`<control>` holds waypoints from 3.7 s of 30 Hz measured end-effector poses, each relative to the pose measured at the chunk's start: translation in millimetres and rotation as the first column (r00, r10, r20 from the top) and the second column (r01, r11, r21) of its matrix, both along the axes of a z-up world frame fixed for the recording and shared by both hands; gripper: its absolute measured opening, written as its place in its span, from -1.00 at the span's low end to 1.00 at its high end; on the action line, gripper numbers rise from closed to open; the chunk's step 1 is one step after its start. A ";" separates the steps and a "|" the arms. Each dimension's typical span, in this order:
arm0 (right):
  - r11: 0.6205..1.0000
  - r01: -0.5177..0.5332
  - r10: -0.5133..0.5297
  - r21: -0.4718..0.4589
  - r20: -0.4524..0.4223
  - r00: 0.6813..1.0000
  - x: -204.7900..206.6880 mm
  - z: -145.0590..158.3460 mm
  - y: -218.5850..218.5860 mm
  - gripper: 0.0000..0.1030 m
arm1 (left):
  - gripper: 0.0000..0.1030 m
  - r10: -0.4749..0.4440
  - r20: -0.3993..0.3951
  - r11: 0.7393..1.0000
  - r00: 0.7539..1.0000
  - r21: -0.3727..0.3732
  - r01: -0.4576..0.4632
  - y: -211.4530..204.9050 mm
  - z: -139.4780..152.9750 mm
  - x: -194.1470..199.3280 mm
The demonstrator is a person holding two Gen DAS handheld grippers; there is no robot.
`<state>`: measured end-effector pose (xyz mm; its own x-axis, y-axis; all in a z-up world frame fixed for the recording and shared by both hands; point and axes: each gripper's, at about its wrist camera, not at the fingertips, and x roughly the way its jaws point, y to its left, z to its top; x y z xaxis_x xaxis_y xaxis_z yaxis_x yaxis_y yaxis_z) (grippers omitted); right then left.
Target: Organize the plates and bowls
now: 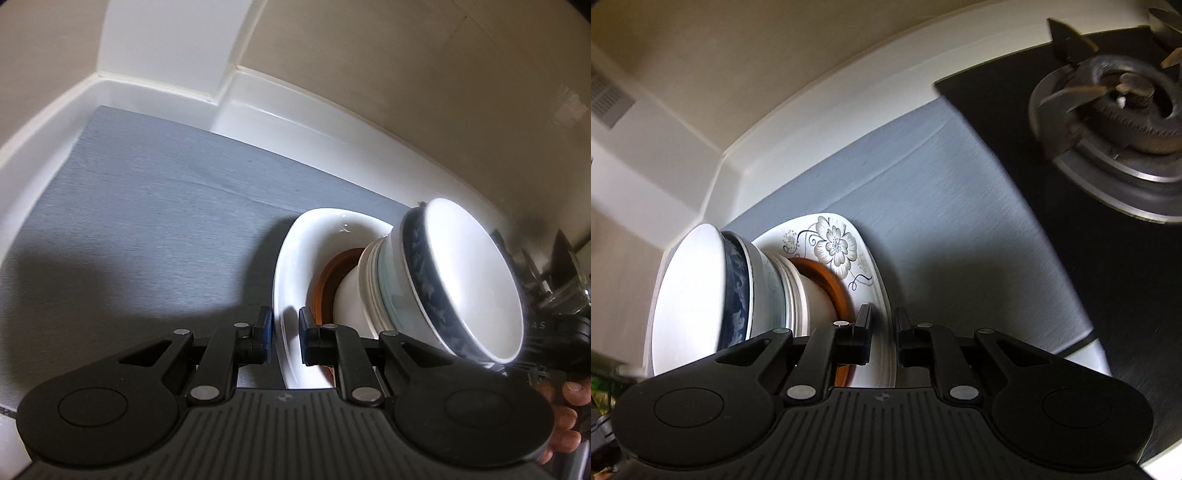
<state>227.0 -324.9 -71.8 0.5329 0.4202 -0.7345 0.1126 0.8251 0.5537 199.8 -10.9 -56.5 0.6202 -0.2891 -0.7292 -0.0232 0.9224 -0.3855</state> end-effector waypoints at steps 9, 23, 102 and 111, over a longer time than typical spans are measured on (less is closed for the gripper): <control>0.999 0.003 -0.003 -0.033 -0.011 1.000 -21.4 -0.8 -4.6 -0.58 | -0.64 0.021 -0.017 0.999 1.000 -0.042 -0.022 12.9 -3.0 -18.9; 0.998 -0.002 0.003 -0.063 0.007 1.000 -33.6 -0.7 9.6 -0.70 | -0.73 -0.077 0.006 0.996 0.997 -0.042 0.077 18.8 -6.6 -26.3; 0.908 -0.220 0.271 -0.357 0.100 0.957 -162.4 91.3 -4.7 0.65 | 0.99 0.098 0.159 0.897 0.982 0.413 -0.156 -113.6 107.9 -190.2; 0.904 -0.236 0.292 -0.357 0.111 0.950 -168.6 95.0 -6.6 0.65 | 0.99 0.102 0.143 0.894 0.984 0.420 -0.154 -120.9 109.7 -189.8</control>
